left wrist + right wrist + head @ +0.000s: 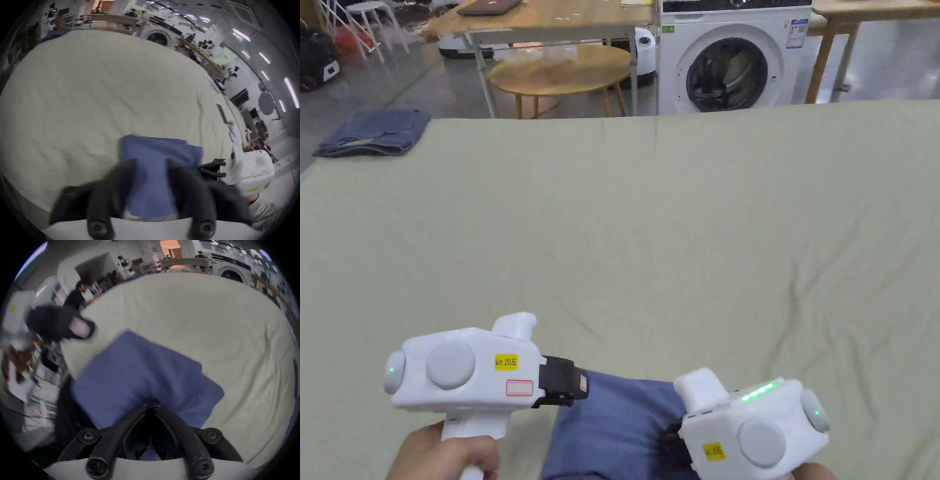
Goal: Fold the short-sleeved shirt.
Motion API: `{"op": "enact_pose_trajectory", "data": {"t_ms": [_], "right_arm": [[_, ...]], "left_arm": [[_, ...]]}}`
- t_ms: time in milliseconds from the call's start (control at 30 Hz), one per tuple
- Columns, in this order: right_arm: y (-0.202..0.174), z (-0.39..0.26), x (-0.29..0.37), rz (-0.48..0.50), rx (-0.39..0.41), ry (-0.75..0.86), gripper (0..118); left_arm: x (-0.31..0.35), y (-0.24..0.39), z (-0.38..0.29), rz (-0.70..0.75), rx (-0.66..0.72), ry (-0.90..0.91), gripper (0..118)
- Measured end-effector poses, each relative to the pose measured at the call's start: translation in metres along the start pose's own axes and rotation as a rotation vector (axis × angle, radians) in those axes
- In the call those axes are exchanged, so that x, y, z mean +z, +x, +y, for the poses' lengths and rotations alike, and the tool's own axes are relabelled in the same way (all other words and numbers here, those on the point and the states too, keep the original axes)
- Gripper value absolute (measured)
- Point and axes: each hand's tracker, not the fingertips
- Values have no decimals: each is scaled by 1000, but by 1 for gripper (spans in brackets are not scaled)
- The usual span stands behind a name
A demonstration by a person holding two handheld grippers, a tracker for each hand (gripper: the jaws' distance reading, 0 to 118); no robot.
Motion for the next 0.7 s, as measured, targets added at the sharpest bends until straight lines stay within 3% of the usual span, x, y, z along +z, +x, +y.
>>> {"op": "enact_pose_trajectory", "data": {"t_ms": [33, 67, 167, 267, 333, 367, 400, 500, 600, 700], "right_arm": [[3, -9, -15, 7, 18, -18, 0], [13, -17, -33, 40, -4, 4, 0], [27, -23, -22, 123, -77, 91, 0], [31, -29, -20, 123, -63, 93, 0], [27, -29, -18, 127, -75, 101, 0], [28, -29, -17, 131, -98, 99, 0], [29, -27, -15, 133, -122, 91, 0], [22, -21, 2, 122, -121, 83, 0], [14, -15, 25, 182, -85, 158, 0], [2, -7, 42, 214, -101, 170, 0]], "left_arm": [[-5, -8, -3, 17, 14, -8, 77], [-11, -15, -6, 2, 22, -49, 96], [-41, -25, -14, -57, 128, -152, 97], [-73, -20, -20, -180, 172, -215, 97], [-88, -8, -26, -298, 211, -255, 81], [-96, -5, -26, -320, 205, -234, 42], [-98, 2, -25, -290, 169, -243, 30], [-99, -22, -19, -378, 248, -238, 30], [-73, -59, -15, -334, 188, -230, 29], [-17, -130, -6, -292, 242, -193, 29]]}}
